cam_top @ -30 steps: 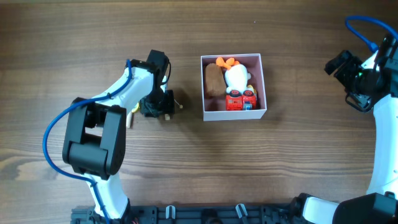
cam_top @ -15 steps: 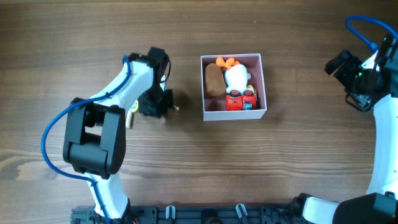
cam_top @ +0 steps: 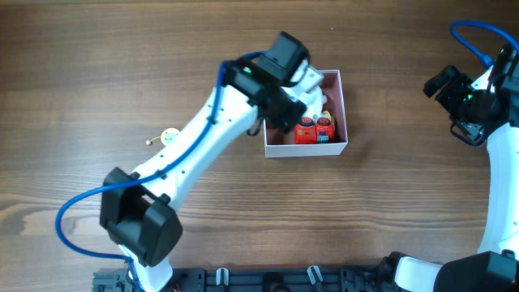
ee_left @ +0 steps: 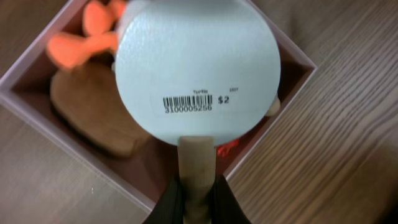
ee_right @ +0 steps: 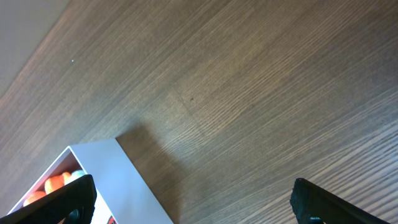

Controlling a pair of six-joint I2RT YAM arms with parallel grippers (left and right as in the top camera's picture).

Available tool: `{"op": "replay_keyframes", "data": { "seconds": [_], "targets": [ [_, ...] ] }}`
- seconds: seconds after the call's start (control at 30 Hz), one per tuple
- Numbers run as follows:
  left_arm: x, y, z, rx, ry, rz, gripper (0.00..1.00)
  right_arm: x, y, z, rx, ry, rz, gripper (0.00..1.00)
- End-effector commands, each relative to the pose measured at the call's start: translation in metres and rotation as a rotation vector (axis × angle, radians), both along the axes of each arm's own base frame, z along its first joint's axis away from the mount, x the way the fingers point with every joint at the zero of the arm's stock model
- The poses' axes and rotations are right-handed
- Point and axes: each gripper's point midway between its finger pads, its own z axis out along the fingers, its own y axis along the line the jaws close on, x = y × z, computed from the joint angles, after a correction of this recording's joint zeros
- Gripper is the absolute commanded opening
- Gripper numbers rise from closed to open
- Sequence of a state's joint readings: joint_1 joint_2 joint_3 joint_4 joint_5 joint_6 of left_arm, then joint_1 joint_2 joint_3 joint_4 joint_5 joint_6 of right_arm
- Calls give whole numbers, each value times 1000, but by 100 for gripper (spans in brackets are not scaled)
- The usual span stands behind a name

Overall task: Pack container
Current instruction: 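Move the white rattle over the box and release it inside, then grasp the cat-face rattle drum by its handle with the left gripper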

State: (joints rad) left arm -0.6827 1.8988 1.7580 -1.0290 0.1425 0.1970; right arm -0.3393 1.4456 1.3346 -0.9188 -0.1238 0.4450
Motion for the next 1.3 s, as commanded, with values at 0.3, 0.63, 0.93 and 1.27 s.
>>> {"op": "replay_keyframes", "data": {
  "seconds": [0.3, 0.63, 0.93, 1.27],
  "targets": [
    [4, 2, -48, 146, 18, -102, 100, 2, 1, -2, 12, 2, -1, 100],
    [-13, 113, 47, 197, 47, 189, 100, 2, 1, -2, 11, -2, 0, 100],
    [-33, 259, -73, 283, 437, 858, 97, 3, 1, -2, 10, -4, -1, 100],
    [-38, 303, -150, 235, 393, 923, 81, 3, 1, -2, 10, -4, 0, 100]
  ]
}}
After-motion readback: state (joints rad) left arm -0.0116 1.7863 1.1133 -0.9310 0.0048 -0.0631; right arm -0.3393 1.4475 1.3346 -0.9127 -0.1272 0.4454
